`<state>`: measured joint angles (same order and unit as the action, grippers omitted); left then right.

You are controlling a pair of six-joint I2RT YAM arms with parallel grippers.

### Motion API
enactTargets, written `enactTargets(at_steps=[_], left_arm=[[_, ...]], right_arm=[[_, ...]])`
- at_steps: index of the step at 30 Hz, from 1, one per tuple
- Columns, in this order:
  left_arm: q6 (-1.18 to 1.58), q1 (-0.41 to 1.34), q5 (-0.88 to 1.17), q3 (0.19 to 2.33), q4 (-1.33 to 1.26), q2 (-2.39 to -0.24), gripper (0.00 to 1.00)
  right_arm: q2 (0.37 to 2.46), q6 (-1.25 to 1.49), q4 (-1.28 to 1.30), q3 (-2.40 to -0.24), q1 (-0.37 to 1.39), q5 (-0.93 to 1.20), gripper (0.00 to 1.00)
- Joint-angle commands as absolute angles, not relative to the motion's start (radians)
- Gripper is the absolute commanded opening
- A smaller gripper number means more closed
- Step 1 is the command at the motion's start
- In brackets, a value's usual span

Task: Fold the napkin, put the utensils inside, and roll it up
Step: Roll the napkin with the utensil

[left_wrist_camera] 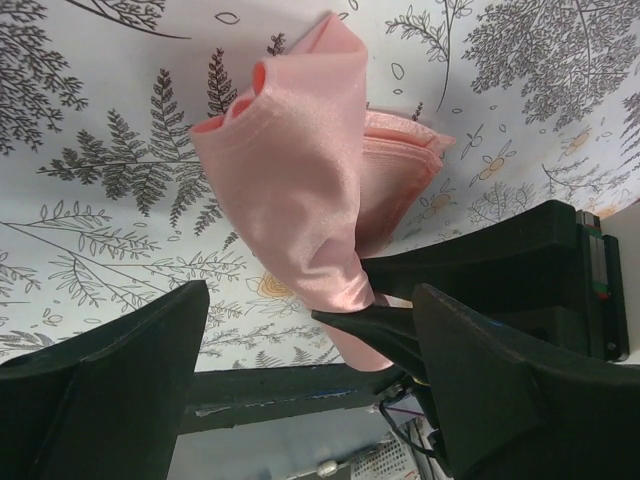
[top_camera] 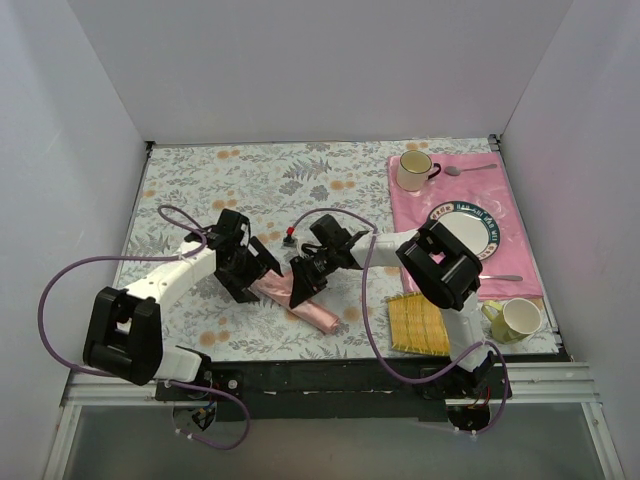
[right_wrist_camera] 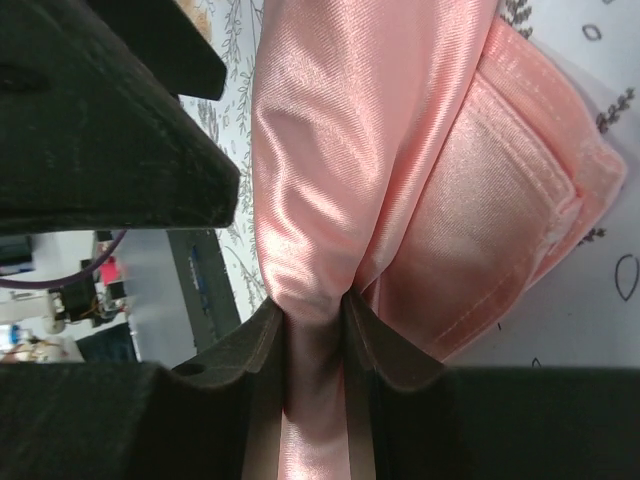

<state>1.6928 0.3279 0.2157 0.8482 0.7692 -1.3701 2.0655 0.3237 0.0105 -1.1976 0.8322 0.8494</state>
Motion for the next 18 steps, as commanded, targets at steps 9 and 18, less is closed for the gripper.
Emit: enactTargets(at_steps=[9, 18], left_arm=[[1.793, 0.351, 0.181, 0.744, 0.588, -1.460, 0.77], [1.775, 0.353, 0.101, 0.827, 0.633, -1.548, 0.37]], right_arm=[[2.103, 0.434, -0.083, -1.157, 0.808, 0.969, 0.08], [2.086, 0.332, 0.050, -1.190, 0.804, 0.917, 0.16]])
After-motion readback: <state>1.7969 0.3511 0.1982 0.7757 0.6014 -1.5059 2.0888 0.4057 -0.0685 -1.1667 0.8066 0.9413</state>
